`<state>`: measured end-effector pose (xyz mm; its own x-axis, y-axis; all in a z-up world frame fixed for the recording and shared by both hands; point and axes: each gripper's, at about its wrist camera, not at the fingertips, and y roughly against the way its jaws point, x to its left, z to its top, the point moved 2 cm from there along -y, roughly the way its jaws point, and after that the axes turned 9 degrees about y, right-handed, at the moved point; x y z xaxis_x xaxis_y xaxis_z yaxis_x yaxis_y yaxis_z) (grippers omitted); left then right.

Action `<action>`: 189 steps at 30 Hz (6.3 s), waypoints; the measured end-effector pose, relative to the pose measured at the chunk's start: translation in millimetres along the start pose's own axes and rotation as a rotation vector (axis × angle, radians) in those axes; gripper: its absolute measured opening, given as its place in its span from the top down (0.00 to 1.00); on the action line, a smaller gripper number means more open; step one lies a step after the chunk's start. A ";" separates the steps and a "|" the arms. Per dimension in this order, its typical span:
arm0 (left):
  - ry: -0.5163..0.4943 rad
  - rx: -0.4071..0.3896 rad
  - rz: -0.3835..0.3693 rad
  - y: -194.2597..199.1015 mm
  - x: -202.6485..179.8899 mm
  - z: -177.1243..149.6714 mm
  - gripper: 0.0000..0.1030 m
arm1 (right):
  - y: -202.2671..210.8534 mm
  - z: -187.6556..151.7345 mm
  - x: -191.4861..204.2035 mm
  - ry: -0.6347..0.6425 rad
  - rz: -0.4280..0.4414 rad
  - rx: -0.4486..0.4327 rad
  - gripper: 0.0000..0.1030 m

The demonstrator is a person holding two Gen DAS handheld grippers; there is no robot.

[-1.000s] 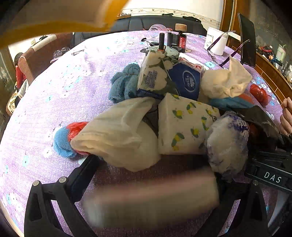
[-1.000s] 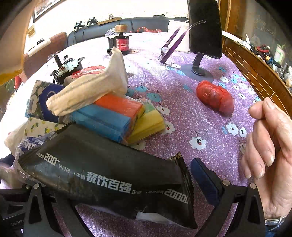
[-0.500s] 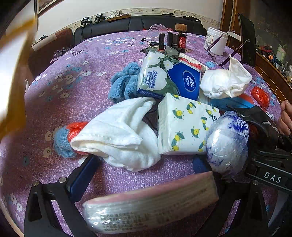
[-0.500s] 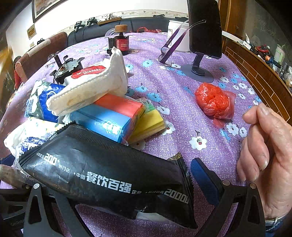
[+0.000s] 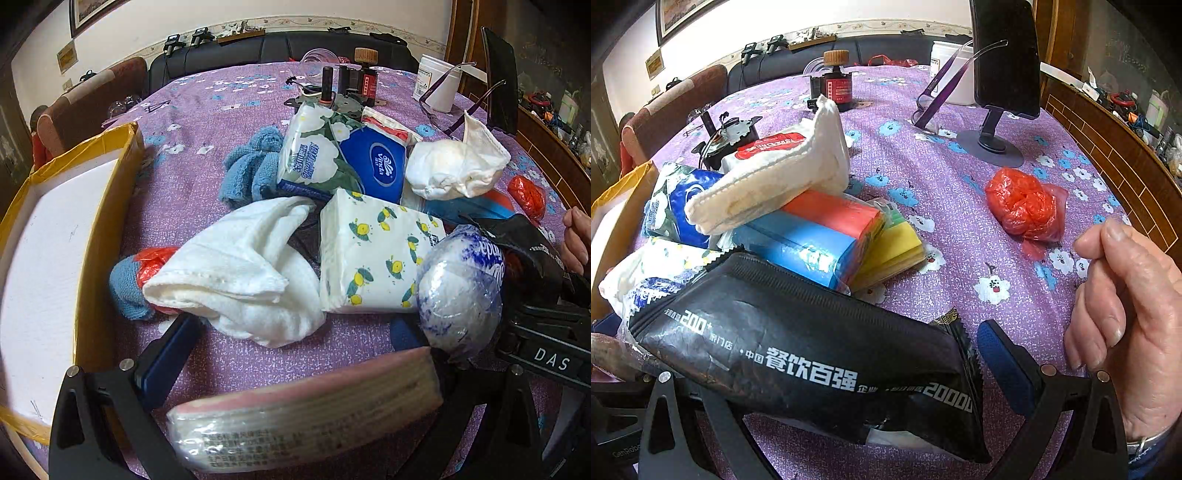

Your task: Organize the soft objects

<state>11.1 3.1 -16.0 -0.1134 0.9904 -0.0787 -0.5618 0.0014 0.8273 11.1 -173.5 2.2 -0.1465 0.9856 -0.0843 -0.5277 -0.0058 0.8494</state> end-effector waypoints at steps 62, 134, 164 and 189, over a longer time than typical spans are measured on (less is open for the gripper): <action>0.001 -0.002 0.008 5.3 -1.2 -4.9 0.00 | -0.2 -0.2 0.4 0.000 -0.002 0.000 0.01; -0.102 -0.006 -0.253 64.0 1.3 -42.7 0.31 | 98.1 -41.4 -36.0 0.329 0.342 -0.255 0.17; -0.297 -0.028 -0.113 48.5 -12.9 -48.9 0.46 | 41.0 -25.7 0.9 0.798 0.411 -0.057 0.39; -0.156 -0.148 -0.186 88.6 15.0 -31.1 0.51 | 107.1 -1.4 27.2 0.340 0.722 -0.224 0.72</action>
<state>-65.8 13.8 38.8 0.1238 0.9844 -0.1254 -0.6758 0.1761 0.7157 -50.5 -147.6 90.2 -0.7395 0.6217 0.2583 -0.3559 -0.6867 0.6338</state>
